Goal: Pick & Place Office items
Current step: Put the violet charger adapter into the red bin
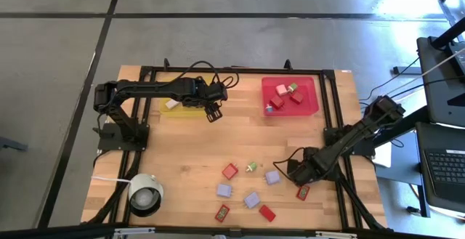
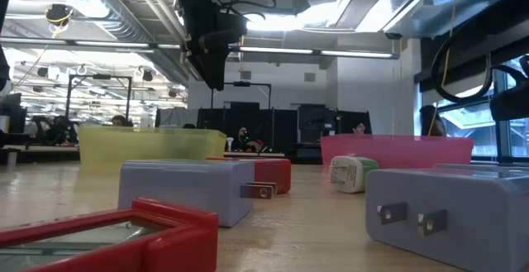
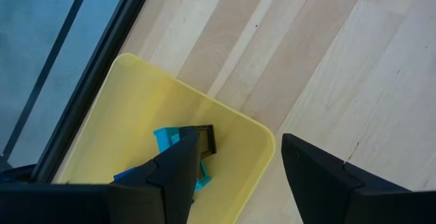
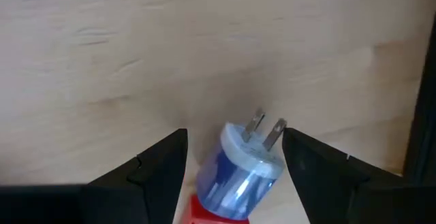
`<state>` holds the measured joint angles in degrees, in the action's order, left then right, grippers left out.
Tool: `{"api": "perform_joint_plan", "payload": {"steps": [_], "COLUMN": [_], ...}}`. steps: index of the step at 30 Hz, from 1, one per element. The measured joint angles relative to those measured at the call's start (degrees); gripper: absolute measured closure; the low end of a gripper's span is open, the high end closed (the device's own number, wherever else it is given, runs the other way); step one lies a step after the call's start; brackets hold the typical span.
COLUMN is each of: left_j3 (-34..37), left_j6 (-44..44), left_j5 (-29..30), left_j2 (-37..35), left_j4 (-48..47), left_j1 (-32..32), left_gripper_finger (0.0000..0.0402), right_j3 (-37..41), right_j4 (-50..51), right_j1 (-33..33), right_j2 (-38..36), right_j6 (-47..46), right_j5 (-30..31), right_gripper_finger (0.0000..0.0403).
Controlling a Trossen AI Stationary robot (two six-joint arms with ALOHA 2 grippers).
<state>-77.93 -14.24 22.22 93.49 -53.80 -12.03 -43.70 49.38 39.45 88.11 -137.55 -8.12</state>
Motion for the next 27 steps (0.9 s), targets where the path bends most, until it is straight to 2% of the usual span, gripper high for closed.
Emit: {"api": "perform_joint_plan", "payload": {"steps": [11, 23, 27], "left_j3": [0.00, 0.00, 0.00], "left_j6": [0.01, 0.01, 0.00], "left_j5": [0.00, 0.00, 0.00], "left_j2": [0.00, 0.00, 0.00], "left_j4": [0.02, 0.01, 0.03], "left_j1": [0.00, 0.00, -0.02], "left_gripper_finger": [0.0199, 0.0199, 0.0201], "right_j3": [-0.02, -0.09, -0.11], "right_j4": [-2.68, -2.49, -2.76], "right_j1": [0.80, 0.80, 0.84], "right_j2": [0.27, 0.23, -0.32], "right_j6": [-1.49, 0.39, 1.58], "right_j5": [-2.06, -1.31, 2.74], "right_gripper_finger": [0.0190, 0.0251, 0.0249]}}
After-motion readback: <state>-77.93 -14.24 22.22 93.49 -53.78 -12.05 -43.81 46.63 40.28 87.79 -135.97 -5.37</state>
